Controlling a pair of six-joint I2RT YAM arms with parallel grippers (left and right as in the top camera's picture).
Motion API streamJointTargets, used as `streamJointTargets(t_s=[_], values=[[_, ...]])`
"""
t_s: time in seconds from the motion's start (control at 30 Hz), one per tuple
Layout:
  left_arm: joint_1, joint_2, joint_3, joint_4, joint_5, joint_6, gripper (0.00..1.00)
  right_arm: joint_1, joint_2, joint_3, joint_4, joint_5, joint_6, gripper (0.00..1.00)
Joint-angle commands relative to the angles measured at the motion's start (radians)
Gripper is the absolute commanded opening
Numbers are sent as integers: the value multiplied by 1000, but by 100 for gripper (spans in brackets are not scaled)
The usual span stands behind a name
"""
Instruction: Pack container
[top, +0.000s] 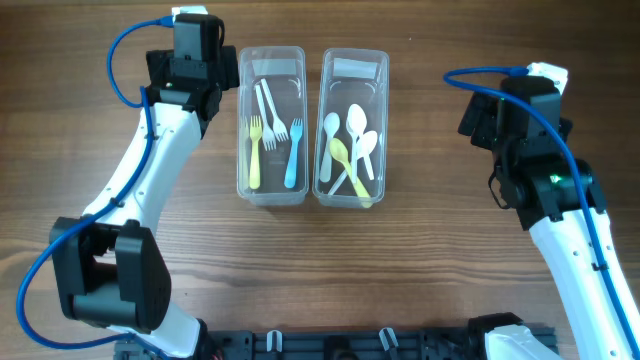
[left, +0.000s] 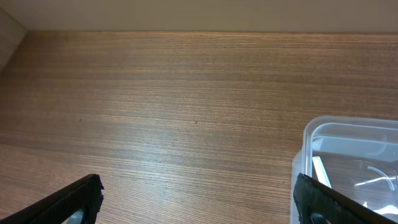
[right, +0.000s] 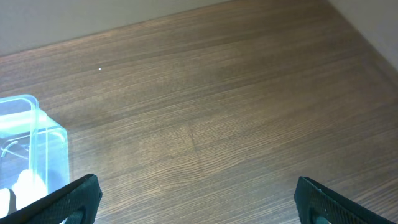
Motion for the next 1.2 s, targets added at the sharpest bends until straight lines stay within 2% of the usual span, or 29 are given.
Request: streamJointTargets(t_s=[0.0,0.47,0.63,0.8,0.93,1.07,1.17], values=[[3,-7,11,-2,-13,4,100,-2,2,14,2,17,-1,100],[3,-7,11,-2,-13,4,100,-2,-5,14,2,16,-1,100],[3,-7,11,-1,-13,4,100,-2,-224,14,2,17,0,100],[3,-7,11,-1,-13,4,100,-2,-592,14,-2,22,-2,100],[3,-7,11,-1,-13,4,100,-2,-872,14,-116,-2,1,100],[4,-7,11,-1,-13,4,100,-2,-1007,-14,-246,-6,2,100],[3,-7,11,-1,-13,4,100,-9,-1067,-120,-235,-13,2,100]])
